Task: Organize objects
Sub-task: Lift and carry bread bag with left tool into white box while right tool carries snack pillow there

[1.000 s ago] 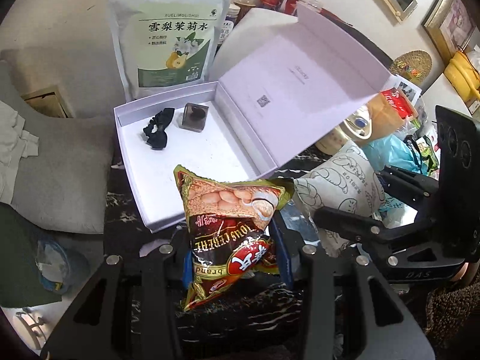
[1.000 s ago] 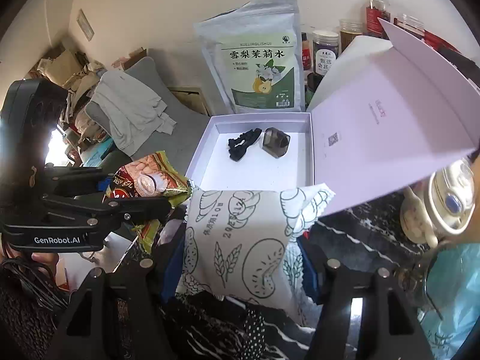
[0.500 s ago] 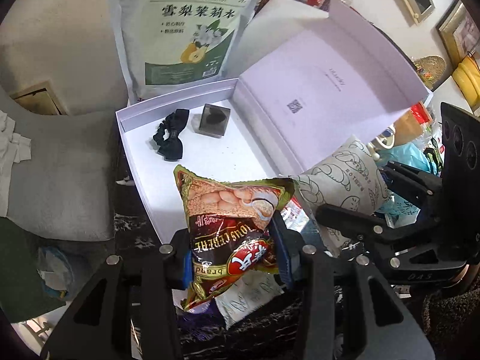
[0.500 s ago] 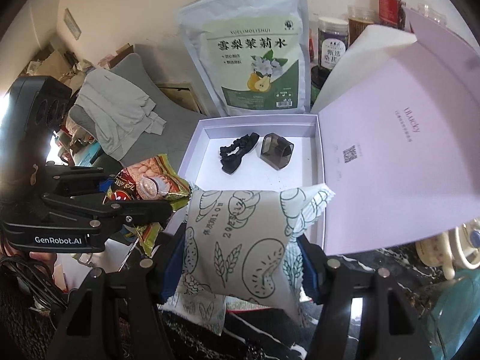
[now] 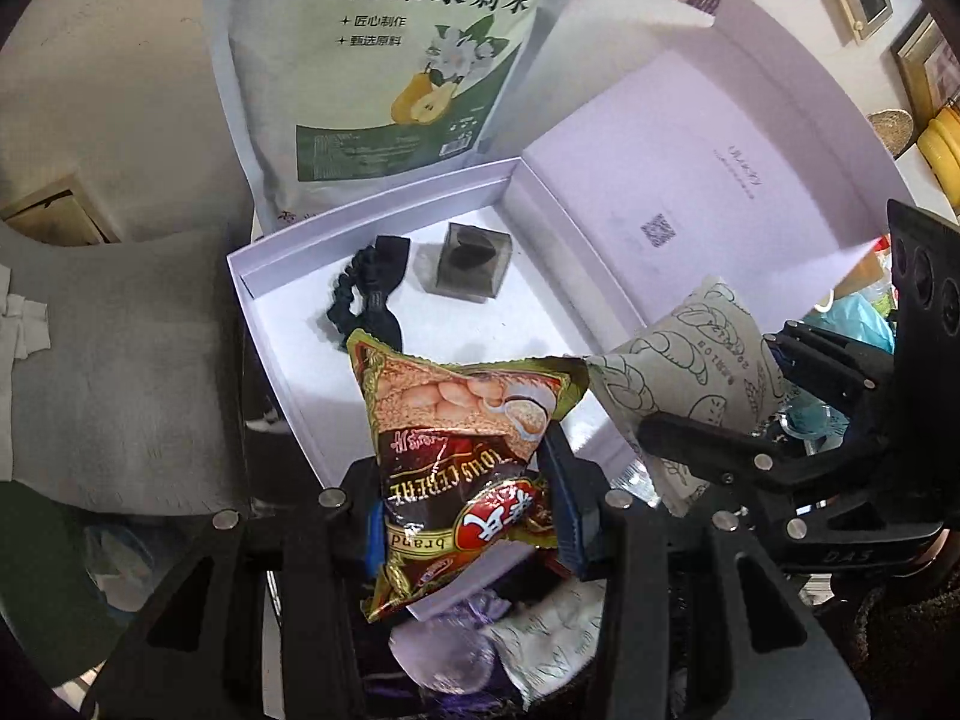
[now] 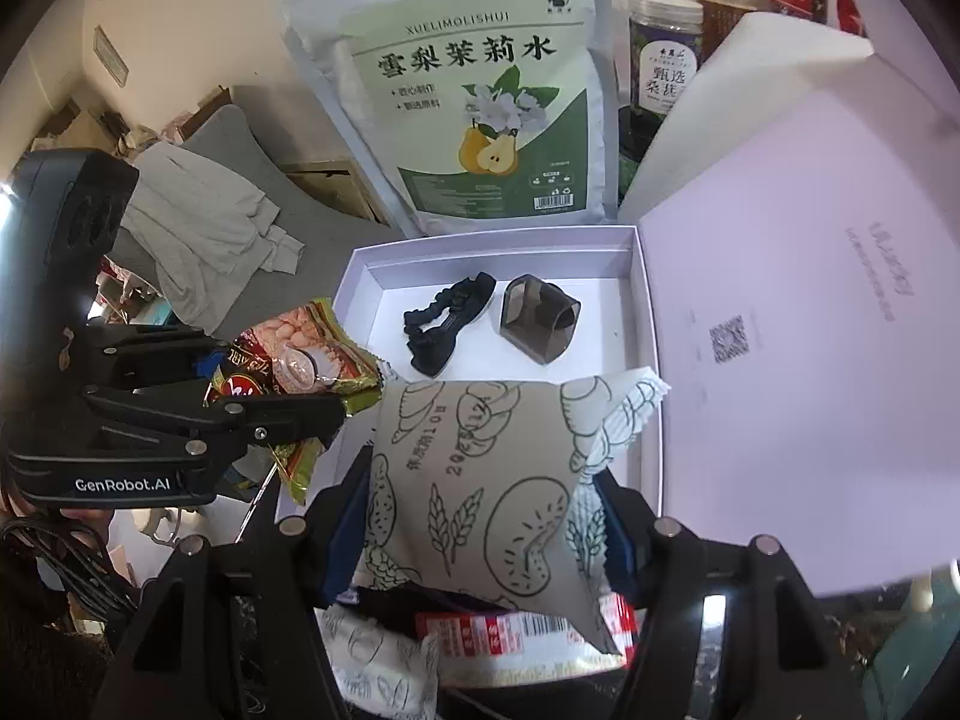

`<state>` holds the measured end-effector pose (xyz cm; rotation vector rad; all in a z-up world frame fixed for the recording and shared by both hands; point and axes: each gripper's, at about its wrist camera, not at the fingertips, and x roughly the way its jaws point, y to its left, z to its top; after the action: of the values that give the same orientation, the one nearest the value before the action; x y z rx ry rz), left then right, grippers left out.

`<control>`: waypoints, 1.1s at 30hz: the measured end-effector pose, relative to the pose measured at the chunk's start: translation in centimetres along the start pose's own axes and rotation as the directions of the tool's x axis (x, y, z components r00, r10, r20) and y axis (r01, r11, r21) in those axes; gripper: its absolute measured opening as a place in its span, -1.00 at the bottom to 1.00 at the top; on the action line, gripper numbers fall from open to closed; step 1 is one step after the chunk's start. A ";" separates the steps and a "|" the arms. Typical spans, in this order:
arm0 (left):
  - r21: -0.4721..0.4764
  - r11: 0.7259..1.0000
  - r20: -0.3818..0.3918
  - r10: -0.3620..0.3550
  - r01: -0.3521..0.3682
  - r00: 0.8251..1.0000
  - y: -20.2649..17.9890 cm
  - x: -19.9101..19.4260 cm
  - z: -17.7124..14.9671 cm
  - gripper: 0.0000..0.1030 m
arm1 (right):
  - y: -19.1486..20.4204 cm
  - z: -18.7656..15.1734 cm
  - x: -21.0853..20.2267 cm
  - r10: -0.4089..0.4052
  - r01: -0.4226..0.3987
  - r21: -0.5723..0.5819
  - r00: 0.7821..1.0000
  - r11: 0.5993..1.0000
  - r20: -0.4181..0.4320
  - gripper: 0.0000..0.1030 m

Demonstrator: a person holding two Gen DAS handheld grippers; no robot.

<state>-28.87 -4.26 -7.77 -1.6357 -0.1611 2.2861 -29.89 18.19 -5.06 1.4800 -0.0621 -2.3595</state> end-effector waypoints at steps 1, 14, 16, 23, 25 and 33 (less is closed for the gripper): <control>0.005 1.000 -0.001 0.005 -0.005 1.000 0.2 0.3 0.2 -0.21 | 0.0 0.2 0.4 -0.002 0.002 -0.002 1.000 1.000 -0.001 0.27; 0.075 0.996 -0.034 0.051 -0.048 0.998 2.8 5.1 2.2 -0.21 | -0.6 2.3 5.0 0.004 -0.005 -0.018 1.000 1.000 -0.031 0.27; 0.093 0.994 -0.033 0.061 -0.058 0.998 3.0 5.6 2.4 -0.21 | -0.7 2.4 5.6 -0.008 0.006 -0.029 0.999 1.000 -0.040 0.27; 0.143 0.986 -0.022 0.089 -0.085 0.996 3.5 7.7 3.5 -0.21 | -1.3 2.4 6.9 -0.018 0.015 -0.039 0.997 0.999 -0.071 0.27; 0.147 0.985 -0.018 0.090 -0.087 0.996 3.7 8.2 3.8 -0.21 | -1.2 2.3 7.5 -0.019 0.014 -0.049 0.996 0.999 -0.088 0.27; 0.165 0.981 -0.002 0.103 -0.101 0.995 4.4 10.0 4.7 -0.21 | -0.8 2.3 9.2 -0.006 -0.003 -0.081 0.994 0.997 -0.111 0.27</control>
<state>-37.08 -4.72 -16.40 -1.6052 0.1140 2.2959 -35.78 15.67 -12.16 1.5694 0.0622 -2.2478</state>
